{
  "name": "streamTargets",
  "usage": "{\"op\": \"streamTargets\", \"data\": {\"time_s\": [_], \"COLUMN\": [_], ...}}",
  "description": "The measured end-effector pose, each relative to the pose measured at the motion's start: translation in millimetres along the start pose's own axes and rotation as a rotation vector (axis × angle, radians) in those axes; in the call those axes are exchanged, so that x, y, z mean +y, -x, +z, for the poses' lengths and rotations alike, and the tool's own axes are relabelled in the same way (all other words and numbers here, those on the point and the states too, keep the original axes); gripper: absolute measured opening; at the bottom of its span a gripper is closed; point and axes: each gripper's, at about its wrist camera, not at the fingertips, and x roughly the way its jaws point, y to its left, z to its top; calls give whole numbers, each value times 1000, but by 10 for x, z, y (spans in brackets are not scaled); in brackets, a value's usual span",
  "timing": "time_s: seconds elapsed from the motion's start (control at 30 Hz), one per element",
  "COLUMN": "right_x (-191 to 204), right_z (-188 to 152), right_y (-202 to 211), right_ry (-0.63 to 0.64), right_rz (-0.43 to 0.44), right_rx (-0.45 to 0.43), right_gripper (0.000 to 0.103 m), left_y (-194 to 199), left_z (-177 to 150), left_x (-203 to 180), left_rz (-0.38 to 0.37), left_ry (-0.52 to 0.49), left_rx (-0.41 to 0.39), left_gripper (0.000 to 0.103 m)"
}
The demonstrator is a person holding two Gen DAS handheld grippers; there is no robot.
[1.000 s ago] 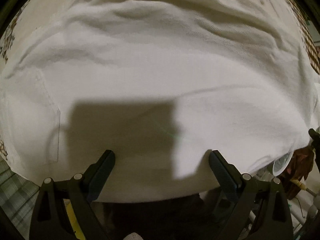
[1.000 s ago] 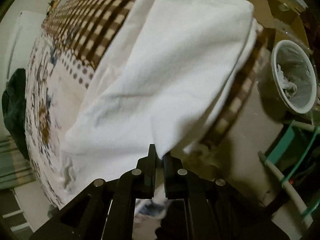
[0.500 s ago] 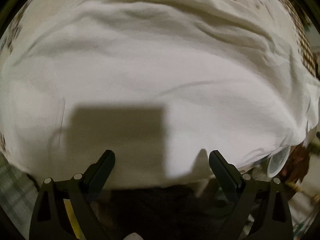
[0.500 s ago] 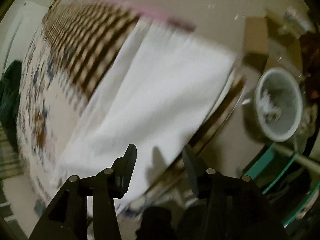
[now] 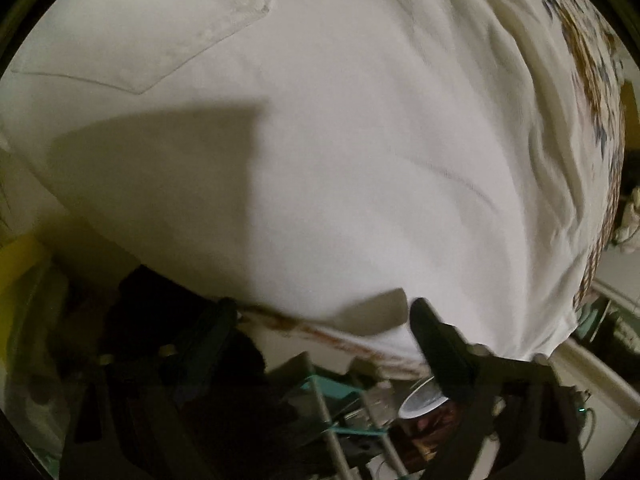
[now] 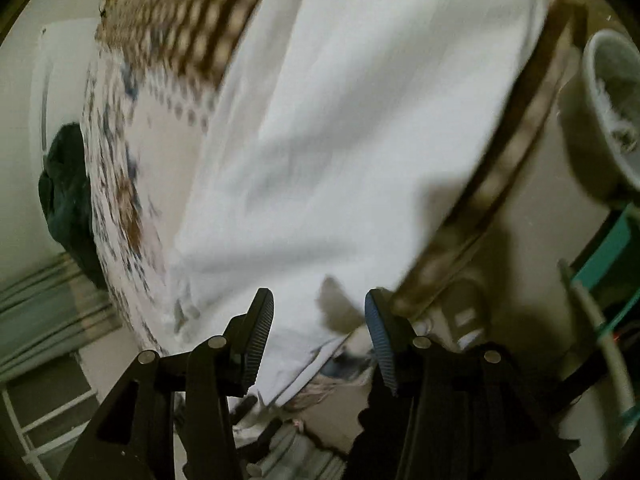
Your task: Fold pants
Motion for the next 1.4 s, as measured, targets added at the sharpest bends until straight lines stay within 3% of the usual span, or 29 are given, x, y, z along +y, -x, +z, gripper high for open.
{"op": "streamTargets", "data": {"time_s": [0.13,0.2,0.3,0.47,0.5,0.53,0.57,0.73,0.83,0.93,1.07,1.13,1.23,1.3,1.4], "right_x": [-50,-101,-127,-208,-198,-171,-163,5,74,-32,-257,-282,-125,18,271], "right_z": [-110,-177,-242,-189,-152,-137,-147,-234,-257,-235,-88,-28,6,74,392], "right_y": [-236,-249,-194,-185,-187,-161,-127,73,163,146,-52,4,250,469,830], "right_ry": [-44,-83,-97,-108,-113,-107,-96,10,51,56,5,7,94,166,275], "right_rz": [-49,-59,-66,-49,-44,-49,-70,-108,-126,-171,-163,-182,-217,-237,-326], "right_rx": [-8,-15,-25,-43,-56,-88,-109,-164,-157,-136,-22,14,-22,-65,-198], "right_gripper": [50,50,50,50,37,11,7,5,4,4,10,30,48,55,59], "left_y": [-103,-156,-65,-228,-216,-189,-157,-82,-62,-98,104,200,278,289,250], "left_z": [-92,-174,-175,-285,-310,-331,-338,-383,-383,-321,-271,-278,-293,-291,-247], "left_x": [75,119,142,310,354,356,370,364,446,615,538,376,56,-156,-532], "left_rz": [-10,-18,-28,-49,-48,-43,-42,-40,15,47,74,86,94,109,113], "left_ry": [22,15,11,12,5,-6,-14,-62,-101,-69,-137,-196,-266,-318,-400], "left_rx": [-20,-36,-47,-63,-69,-74,-79,-78,-74,-50,-74,-78,-107,-137,-193], "left_gripper": [51,38,28,18,16,14,11,6,2,2,4,4,10,37,64]}}
